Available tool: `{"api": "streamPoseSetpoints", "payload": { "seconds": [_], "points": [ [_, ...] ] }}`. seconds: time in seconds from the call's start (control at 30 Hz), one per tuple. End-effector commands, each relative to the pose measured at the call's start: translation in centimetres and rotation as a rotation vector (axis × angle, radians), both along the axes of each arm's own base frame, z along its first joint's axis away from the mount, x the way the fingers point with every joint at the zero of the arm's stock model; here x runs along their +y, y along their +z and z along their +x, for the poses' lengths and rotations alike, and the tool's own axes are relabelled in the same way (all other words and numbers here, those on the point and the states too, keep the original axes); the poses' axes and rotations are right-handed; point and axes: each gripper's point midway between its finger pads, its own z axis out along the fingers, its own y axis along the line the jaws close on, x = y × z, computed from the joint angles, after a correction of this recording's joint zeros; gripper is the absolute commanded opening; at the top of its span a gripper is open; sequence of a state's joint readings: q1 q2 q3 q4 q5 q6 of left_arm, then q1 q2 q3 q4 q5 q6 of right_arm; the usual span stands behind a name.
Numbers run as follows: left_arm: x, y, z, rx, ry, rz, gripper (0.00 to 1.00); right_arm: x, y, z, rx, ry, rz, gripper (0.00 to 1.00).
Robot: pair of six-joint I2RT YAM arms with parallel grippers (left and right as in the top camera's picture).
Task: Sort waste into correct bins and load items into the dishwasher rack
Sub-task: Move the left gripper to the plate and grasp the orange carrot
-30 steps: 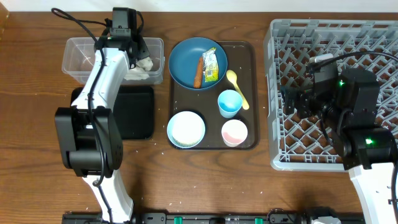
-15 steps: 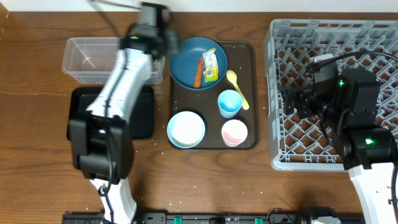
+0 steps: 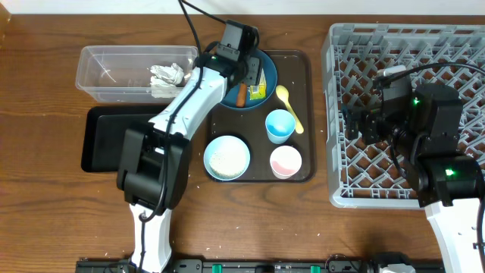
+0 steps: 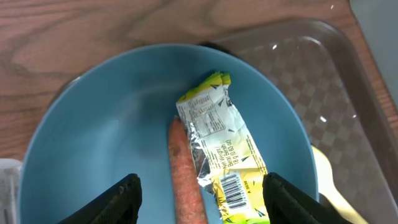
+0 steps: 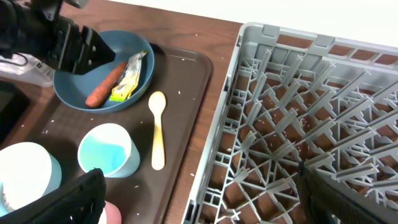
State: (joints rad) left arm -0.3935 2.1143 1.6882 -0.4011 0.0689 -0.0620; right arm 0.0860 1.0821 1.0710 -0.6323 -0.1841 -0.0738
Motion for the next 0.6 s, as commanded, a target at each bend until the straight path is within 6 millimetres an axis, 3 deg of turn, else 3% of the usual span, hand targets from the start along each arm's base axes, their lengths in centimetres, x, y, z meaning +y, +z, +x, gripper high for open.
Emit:
{"api": "streamPoseSetpoints", "payload": {
  "seconds": [0.0, 0.3, 0.57],
  "points": [
    [-1.8, -1.4, -0.3, 0.012, -0.094, 0.011, 0.65, -0.1, 0.9, 0.1, -0.023, 0.005, 0.0, 0.96],
    [-3.2, -5.3, 0.0, 0.044, -0.091, -0.003, 0.65, -0.1, 0.9, 0.1, -0.018, 0.0, 0.005, 0.96],
    [-3.4, -5.3, 0.5, 0.028, -0.076, -0.021, 0.65, -0.1, 0.8, 0.1, -0.016, 0.001, 0.005, 0.96]
  ]
}}
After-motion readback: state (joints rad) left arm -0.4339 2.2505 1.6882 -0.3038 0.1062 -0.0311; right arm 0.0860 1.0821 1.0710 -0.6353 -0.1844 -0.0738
